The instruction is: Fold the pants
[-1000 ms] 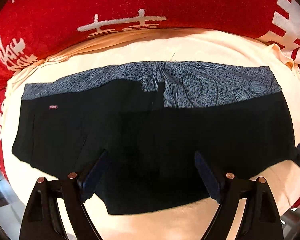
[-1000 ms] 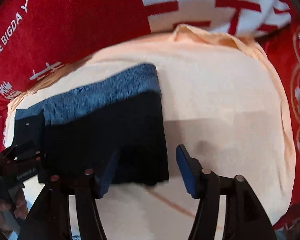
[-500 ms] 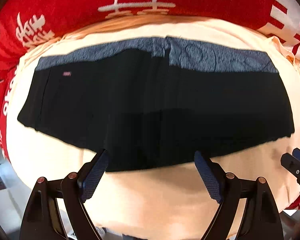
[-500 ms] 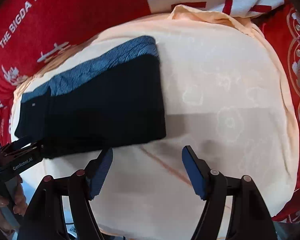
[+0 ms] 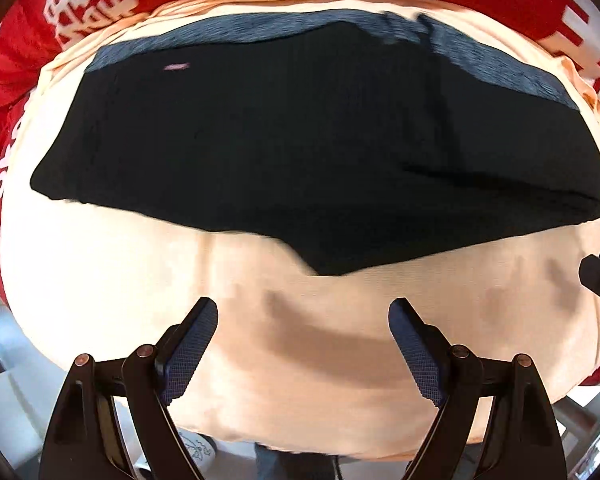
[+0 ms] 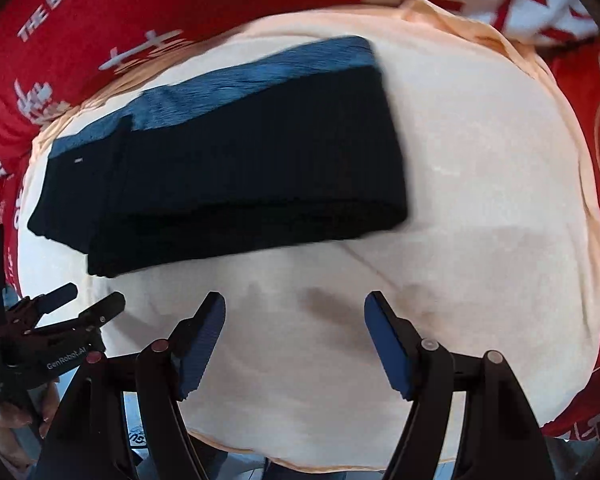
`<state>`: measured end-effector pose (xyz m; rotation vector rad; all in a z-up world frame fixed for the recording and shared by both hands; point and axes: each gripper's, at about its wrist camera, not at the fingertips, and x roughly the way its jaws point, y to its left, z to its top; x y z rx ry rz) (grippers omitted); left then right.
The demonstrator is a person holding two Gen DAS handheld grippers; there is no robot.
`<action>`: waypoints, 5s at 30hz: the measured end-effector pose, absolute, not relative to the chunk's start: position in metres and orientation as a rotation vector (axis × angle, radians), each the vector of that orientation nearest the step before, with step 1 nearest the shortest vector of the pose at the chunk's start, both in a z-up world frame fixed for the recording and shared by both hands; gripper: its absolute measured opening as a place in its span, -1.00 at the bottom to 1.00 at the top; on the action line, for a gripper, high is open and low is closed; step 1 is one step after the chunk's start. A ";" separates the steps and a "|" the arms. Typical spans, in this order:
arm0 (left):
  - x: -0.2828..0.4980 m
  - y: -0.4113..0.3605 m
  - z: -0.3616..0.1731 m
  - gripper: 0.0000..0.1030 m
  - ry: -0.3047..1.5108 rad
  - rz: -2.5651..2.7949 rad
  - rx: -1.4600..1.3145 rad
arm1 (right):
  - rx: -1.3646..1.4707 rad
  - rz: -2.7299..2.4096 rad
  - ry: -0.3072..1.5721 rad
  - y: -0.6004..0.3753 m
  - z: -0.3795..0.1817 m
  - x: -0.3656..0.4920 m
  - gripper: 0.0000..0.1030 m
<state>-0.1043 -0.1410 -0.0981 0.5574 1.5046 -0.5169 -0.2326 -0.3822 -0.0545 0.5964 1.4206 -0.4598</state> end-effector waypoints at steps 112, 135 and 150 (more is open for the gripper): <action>-0.001 -0.108 -0.083 -0.24 0.811 -0.615 0.713 | 0.284 0.244 1.826 -0.140 -0.110 0.175 -0.64; -0.125 -0.236 0.046 -0.24 0.787 -1.013 0.526 | 0.844 0.172 1.211 -0.367 0.043 -0.050 -0.66; -0.221 -0.341 -0.055 -0.23 0.891 -1.127 0.792 | 1.083 -0.044 1.111 -0.487 -0.057 -0.213 -0.62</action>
